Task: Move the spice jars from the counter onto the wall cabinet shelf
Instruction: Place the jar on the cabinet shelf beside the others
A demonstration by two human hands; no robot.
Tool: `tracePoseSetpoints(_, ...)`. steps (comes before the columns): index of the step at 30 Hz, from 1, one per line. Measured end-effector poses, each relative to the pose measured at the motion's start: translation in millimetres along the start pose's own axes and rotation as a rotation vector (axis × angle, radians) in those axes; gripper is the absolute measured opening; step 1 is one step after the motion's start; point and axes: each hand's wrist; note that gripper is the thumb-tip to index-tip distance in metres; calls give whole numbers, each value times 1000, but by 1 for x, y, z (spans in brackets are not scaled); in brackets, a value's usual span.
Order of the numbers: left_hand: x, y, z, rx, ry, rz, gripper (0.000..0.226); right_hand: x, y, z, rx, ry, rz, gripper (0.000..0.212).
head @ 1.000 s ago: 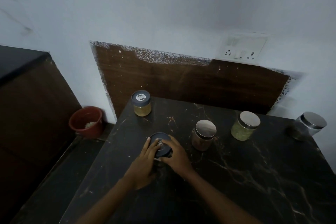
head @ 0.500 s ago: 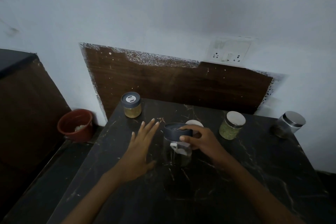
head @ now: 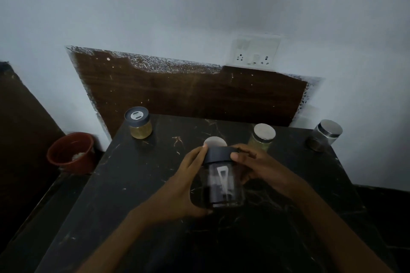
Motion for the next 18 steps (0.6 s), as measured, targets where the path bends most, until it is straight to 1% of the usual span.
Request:
tracePoseSetpoints(2,-1,-2,-2,26,-13,8,123,6,1,-4,-16,22,-10,41)
tracePoseSetpoints(3,-1,-3,-3,33,-16,13,122,9,3,-6,-28,33,4,47)
tracePoseSetpoints(4,-2,-3,-3,38,-15,18,122,14,6,-10,-35,45,51,60)
tracePoseSetpoints(7,-4,-4,-4,49,-3,24,121,26,13,-21,48,55,269,113)
tracePoseSetpoints(8,-5,-5,-4,53,2,28,120,30,14,-24,112,54,304,123)
tracePoseSetpoints(9,-6,-6,-4,54,6,32,120,32,14,-25,184,62,305,129)
tracePoseSetpoints(12,-7,-9,-3,56,18,41,121,32,8,-28,340,115,244,134)
tracePoseSetpoints(15,-8,-12,-3,66,21,37,121,32,7,-29,350,146,182,128)
tracePoseSetpoints(18,-8,-16,-2,-22,2,-13,127,33,7,-25,409,176,160,124)
Point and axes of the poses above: each hand's wrist, its own x-axis away from the middle knuckle, its own y-axis out of the back of the hand, z = x × y, and after that the axes turned 12 degrees about y, right-handed
